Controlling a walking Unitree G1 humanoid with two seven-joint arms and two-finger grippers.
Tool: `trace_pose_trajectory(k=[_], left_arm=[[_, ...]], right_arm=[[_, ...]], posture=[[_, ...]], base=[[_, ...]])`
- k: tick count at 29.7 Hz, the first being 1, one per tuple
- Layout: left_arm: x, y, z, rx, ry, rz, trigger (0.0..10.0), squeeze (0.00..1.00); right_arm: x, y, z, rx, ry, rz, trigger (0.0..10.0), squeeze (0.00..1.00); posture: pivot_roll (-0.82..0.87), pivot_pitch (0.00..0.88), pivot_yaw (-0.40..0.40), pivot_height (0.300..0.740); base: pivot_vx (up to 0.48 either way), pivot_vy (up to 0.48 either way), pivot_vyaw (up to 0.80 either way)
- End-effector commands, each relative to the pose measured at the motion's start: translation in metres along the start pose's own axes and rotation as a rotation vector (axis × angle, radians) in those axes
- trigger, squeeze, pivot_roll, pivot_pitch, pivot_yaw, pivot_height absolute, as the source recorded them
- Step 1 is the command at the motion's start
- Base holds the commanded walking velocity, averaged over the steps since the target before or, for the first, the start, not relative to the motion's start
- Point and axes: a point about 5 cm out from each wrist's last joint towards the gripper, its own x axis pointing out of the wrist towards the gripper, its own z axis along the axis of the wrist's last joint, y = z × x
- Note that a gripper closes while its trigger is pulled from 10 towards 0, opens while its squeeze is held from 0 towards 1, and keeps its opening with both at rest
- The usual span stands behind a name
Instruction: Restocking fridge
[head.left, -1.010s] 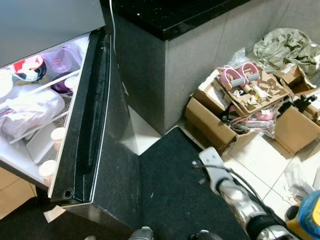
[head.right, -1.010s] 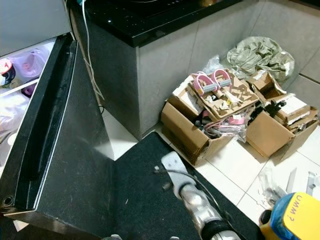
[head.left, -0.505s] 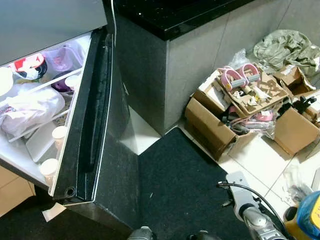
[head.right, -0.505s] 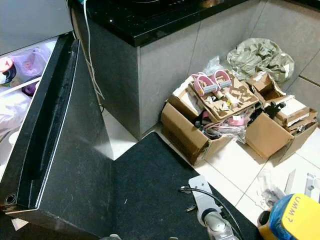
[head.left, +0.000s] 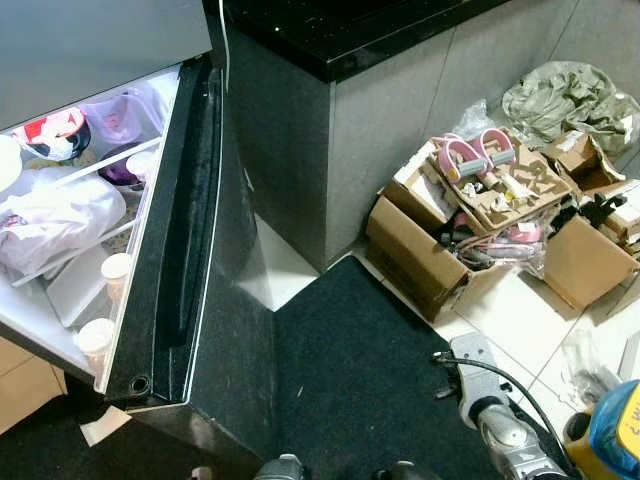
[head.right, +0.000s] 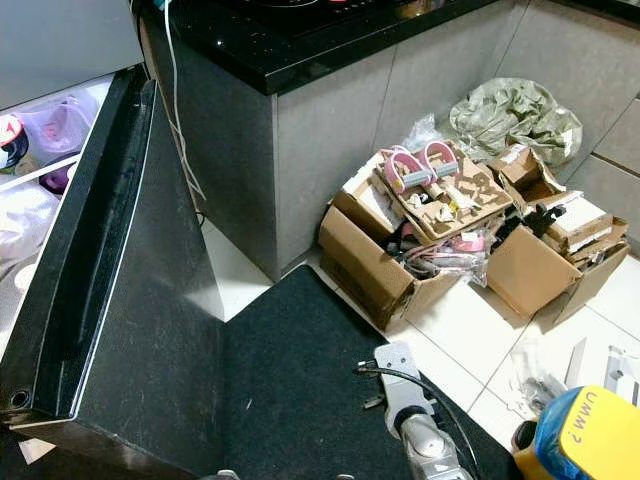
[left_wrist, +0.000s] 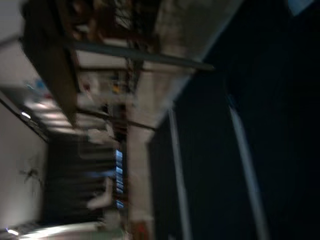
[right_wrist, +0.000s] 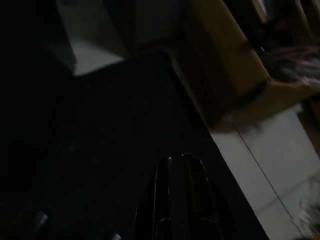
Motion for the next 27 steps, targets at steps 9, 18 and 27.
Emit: trace_pose_trajectory(k=[9,18,27], left_arm=[[-0.045,-0.074,0.111,0.049,-0.44,-0.434,10.0,0.0],[-0.088,-0.097,0.127,0.385,-0.742,-0.502,10.0,0.0],[-0.092,-0.07,0.11,0.407,-0.586,-0.345,10.0,0.0]], right_arm=[[0.005,0.009,0.024,0.013,-0.108,0.054,10.0,0.0],[0.004,0.015,0.039,0.0,-0.193,0.099,10.0,0.0],[0.005,0.014,0.045,-0.006,-0.212,0.109,10.0,0.0]], posture=[[0.06,0.103,-0.039,0.74],[0.07,0.108,-0.044,0.74],[0.07,0.111,-0.044,0.74]], base=[[0.0,0.0,0.0],[0.0,0.0,0.0],[0.0,0.0,0.0]])
